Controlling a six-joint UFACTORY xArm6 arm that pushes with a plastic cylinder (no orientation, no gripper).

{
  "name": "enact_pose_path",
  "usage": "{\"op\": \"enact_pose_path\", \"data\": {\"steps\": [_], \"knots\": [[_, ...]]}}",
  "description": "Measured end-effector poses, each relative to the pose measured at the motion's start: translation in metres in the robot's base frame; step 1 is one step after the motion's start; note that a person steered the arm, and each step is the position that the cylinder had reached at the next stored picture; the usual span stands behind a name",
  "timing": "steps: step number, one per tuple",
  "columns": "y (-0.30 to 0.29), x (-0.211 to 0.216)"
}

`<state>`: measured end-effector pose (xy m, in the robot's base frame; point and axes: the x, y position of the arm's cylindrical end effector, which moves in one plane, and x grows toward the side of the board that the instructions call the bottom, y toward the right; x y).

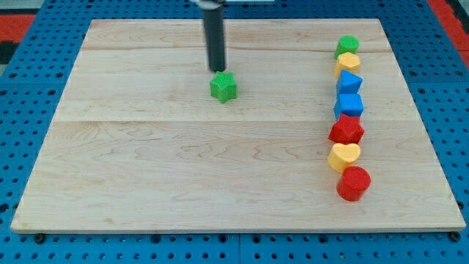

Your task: Nudge green circle left a bit

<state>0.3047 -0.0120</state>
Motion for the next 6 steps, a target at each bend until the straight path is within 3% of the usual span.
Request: {"op": "enact_pose_path", "data": {"steps": [2, 4, 5, 6], "knots": [[0.155, -0.074], [0.276, -0.106], [0.326, -0.069], [0.317, -0.026]]}}
